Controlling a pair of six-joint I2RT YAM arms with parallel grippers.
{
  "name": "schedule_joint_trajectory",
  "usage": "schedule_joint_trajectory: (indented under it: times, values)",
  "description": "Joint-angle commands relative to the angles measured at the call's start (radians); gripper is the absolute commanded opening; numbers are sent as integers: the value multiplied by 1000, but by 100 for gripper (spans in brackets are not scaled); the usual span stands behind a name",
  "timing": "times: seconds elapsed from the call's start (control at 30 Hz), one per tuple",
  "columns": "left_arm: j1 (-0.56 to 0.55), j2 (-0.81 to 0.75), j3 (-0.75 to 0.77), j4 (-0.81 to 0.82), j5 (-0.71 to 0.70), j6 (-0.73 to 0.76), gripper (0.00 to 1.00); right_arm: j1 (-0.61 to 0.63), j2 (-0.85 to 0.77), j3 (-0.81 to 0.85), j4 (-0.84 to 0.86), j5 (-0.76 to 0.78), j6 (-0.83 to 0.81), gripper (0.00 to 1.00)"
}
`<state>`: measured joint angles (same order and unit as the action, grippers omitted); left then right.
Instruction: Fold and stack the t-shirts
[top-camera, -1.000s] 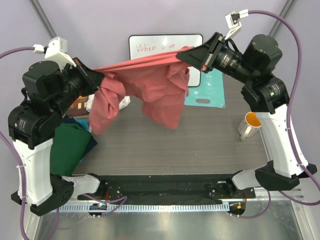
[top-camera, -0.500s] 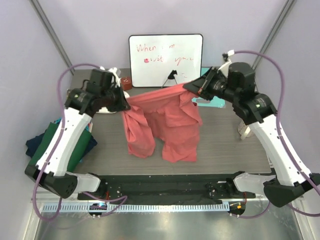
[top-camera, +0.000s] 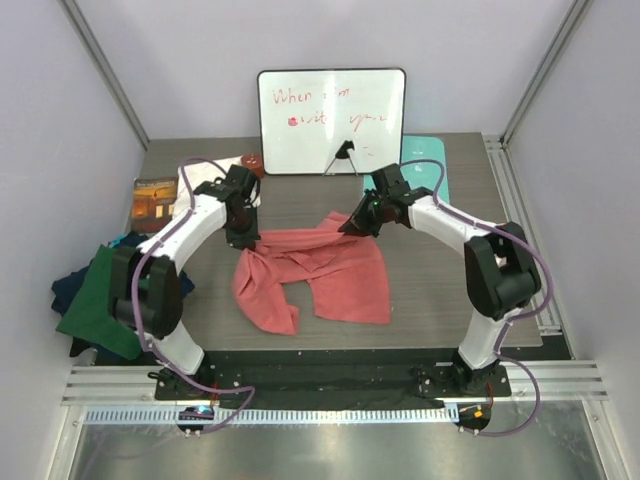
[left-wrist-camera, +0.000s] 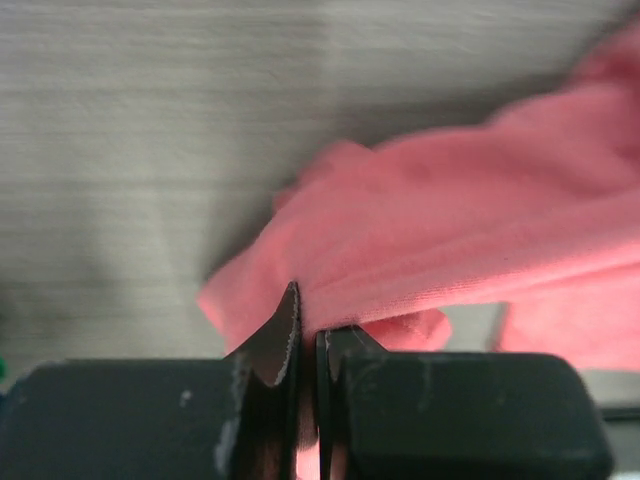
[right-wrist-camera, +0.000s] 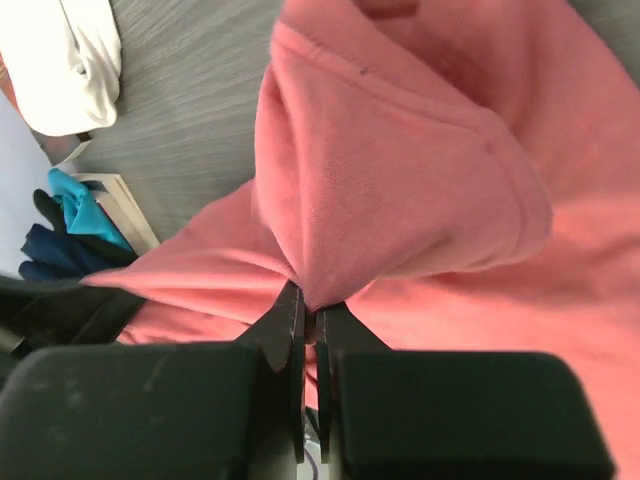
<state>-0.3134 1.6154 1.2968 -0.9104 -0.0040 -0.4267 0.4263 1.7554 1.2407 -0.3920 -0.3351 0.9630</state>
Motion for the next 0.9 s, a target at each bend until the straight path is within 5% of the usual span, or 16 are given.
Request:
schedule_joint_trajectory:
  times: [0.0,0.07,0.1,0.13,0.3,0.43,0.6,0.87]
  values:
    - [42,142,67,30,-148,52,17,14,68,175,105,2,-56,12]
    - [56,137,81,2,-169,20,33,17,84,213,105,-19,-61,23]
    - [56,115,62,10,-181,13,64,17,84,217,116,-22,-66,32]
    - [56,48,53,25,-197,6,70,17,70,217,123,-27,-81,42]
    - [65,-126,67,12,-258,25,73,5,-6,224,196,-102,-196,57]
    - [66,-187,122,-76,-286,31,74,-47,-63,256,142,-119,-262,57]
    - [66,-256,96,-79,-248,0,74,-70,-56,286,-148,5,-467,57]
    - [66,-275,19,-67,-202,-21,72,-73,-1,125,-116,10,-543,57]
